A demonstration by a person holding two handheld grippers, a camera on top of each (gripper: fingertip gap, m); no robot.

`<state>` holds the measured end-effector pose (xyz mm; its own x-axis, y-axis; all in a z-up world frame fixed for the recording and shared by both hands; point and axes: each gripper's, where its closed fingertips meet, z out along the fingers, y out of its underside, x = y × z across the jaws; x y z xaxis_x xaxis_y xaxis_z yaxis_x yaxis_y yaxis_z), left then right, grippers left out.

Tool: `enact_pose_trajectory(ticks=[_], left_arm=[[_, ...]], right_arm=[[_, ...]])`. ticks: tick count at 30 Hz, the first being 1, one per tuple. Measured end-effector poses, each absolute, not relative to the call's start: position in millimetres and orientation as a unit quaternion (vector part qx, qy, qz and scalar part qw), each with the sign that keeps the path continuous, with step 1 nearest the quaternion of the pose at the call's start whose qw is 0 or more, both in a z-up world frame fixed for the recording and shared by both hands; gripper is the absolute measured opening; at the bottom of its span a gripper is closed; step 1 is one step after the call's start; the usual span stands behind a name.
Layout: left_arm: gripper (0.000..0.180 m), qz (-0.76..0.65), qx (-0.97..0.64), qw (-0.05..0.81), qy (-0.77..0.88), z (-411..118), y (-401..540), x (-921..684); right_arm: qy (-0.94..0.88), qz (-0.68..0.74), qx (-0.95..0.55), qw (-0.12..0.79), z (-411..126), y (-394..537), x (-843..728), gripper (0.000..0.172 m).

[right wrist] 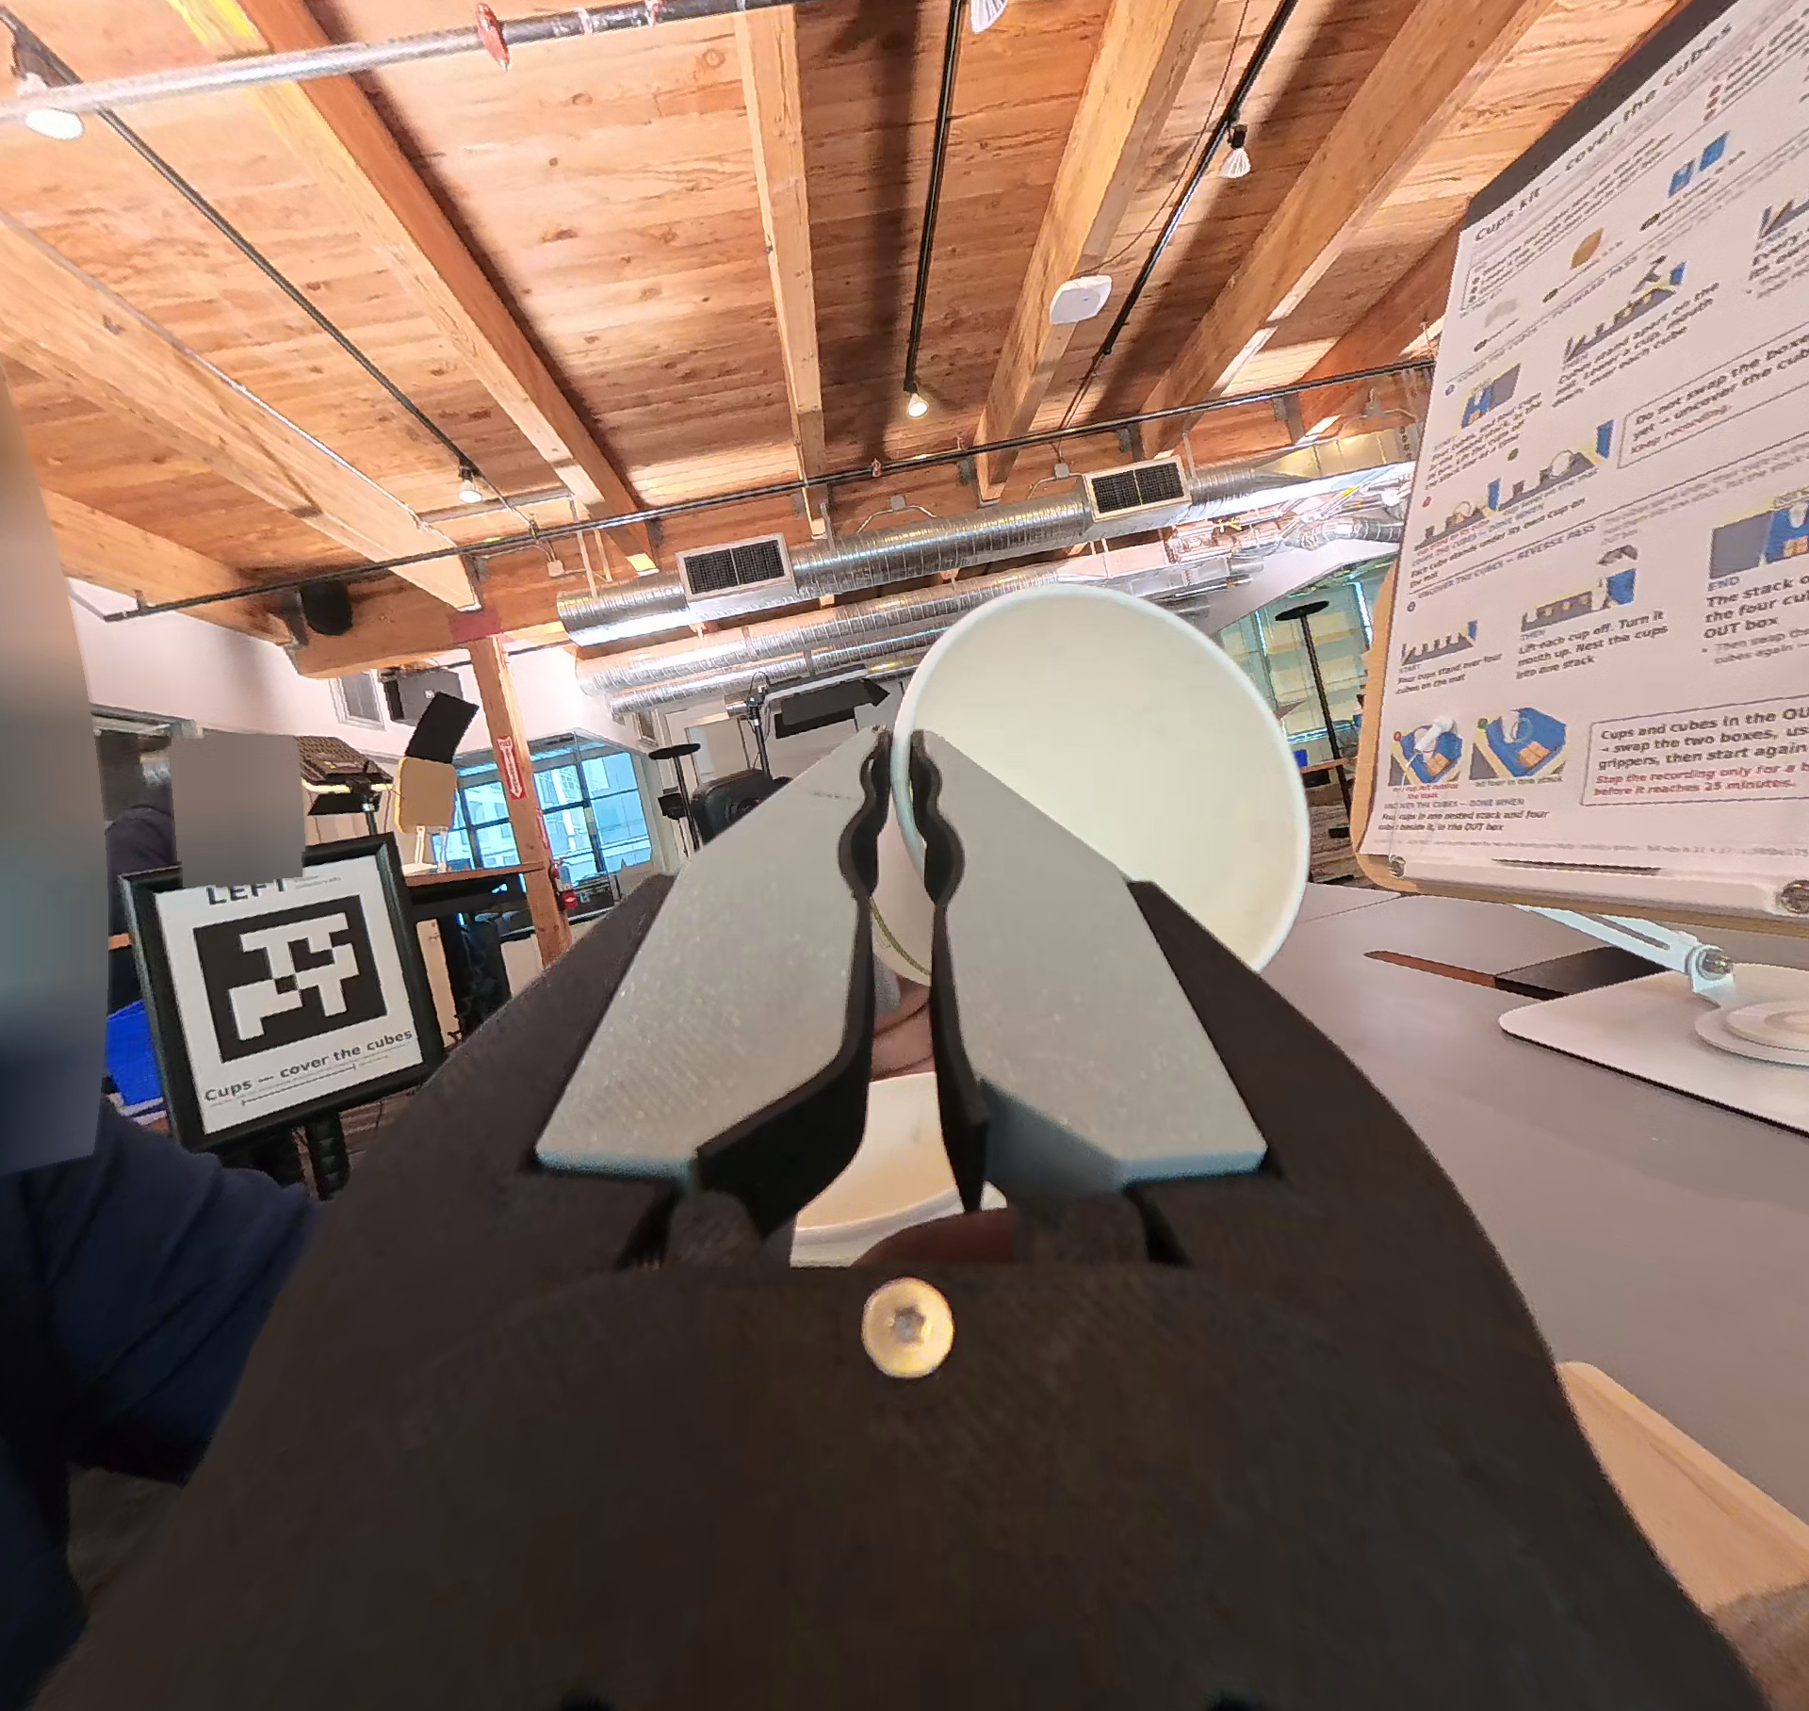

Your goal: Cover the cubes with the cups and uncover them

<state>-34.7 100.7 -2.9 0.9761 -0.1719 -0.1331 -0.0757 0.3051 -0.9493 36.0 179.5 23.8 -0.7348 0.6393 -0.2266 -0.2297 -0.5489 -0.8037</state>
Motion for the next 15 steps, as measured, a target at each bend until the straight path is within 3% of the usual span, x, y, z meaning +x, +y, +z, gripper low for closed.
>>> enact_pose_trajectory(ticks=[15], left_arm=[[0.000, -0.034, -0.594, 0.793, 0.130, -7, 105, -22]], right_arm=[[-0.455, 0.809, -0.215, 0.303, 28, 164, 49, 0.000]])
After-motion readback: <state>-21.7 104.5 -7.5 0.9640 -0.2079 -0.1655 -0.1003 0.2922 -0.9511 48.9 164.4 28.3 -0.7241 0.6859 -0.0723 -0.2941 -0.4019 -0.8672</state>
